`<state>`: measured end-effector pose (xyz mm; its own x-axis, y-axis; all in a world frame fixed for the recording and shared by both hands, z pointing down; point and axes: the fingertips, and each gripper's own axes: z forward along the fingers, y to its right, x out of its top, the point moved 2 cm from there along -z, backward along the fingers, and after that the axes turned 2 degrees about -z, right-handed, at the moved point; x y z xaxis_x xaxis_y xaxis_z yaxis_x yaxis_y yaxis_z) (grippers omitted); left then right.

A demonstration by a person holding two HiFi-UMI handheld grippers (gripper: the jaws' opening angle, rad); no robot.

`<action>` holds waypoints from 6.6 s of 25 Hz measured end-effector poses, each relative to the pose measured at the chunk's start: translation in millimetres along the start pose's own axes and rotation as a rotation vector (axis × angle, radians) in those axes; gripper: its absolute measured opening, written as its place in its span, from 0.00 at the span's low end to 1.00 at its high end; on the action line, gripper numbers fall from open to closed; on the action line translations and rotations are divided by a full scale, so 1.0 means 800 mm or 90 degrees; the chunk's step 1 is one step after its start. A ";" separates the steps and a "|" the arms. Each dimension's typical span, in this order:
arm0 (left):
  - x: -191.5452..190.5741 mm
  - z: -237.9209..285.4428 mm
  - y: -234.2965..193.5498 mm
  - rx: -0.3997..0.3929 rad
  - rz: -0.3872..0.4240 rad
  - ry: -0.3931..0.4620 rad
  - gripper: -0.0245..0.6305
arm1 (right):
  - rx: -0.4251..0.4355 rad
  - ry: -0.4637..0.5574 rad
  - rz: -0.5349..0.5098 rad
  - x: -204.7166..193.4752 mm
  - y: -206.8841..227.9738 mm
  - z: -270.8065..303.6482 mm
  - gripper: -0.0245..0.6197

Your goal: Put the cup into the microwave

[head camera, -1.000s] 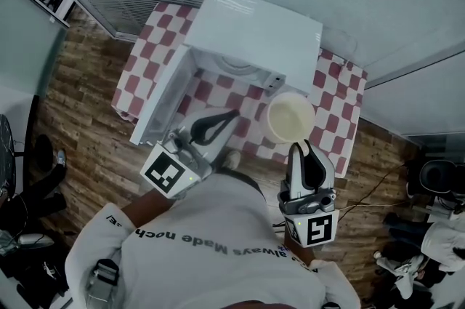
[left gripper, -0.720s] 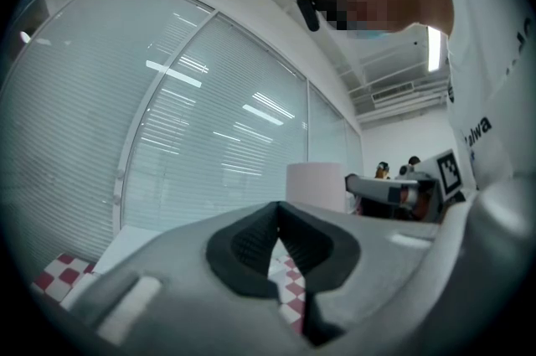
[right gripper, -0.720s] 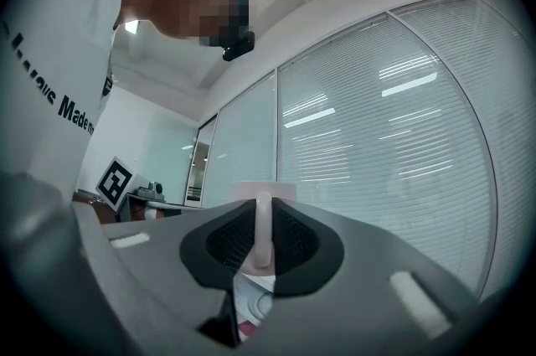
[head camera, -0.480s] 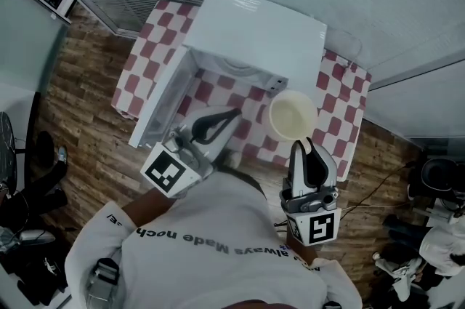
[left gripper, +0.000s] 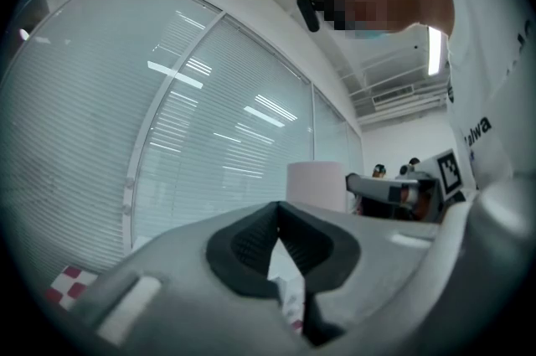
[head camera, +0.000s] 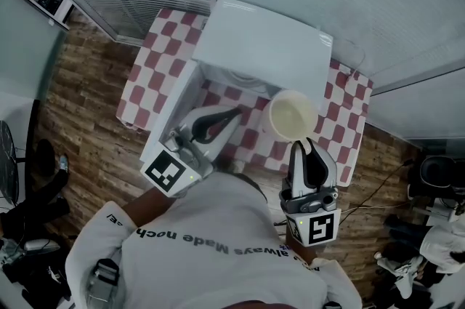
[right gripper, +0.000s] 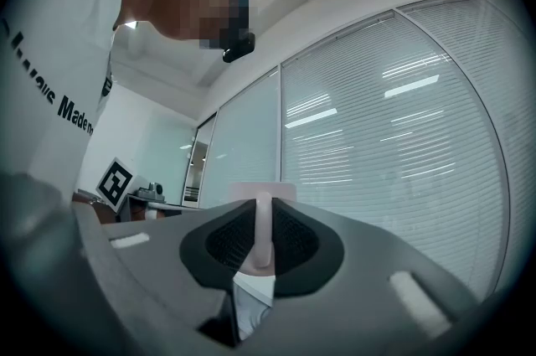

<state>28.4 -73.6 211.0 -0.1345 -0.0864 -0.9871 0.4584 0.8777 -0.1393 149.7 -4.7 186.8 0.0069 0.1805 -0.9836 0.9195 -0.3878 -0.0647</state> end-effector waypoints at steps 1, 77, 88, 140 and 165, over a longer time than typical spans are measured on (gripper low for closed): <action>0.001 -0.003 -0.006 0.000 0.000 0.000 0.04 | -0.001 0.001 0.000 0.000 -0.003 0.005 0.10; -0.329 0.010 -0.150 0.051 -0.070 -0.140 0.04 | -0.031 -0.173 0.038 -0.363 -0.017 0.043 0.10; -0.370 0.022 -0.182 0.067 -0.066 -0.131 0.04 | -0.033 -0.178 0.031 -0.417 -0.008 0.069 0.10; -0.436 0.095 -0.290 0.132 -0.038 -0.119 0.04 | -0.071 -0.131 0.020 -0.525 0.062 0.211 0.10; -0.450 0.103 -0.280 0.132 -0.036 -0.121 0.04 | -0.078 -0.144 0.016 -0.556 0.073 0.214 0.10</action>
<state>46.3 -278.0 590.9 -0.0070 -0.2363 -0.9717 0.6271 0.7558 -0.1883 133.0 -262.0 591.6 -0.0453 -0.0398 -0.9982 0.9609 -0.2750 -0.0327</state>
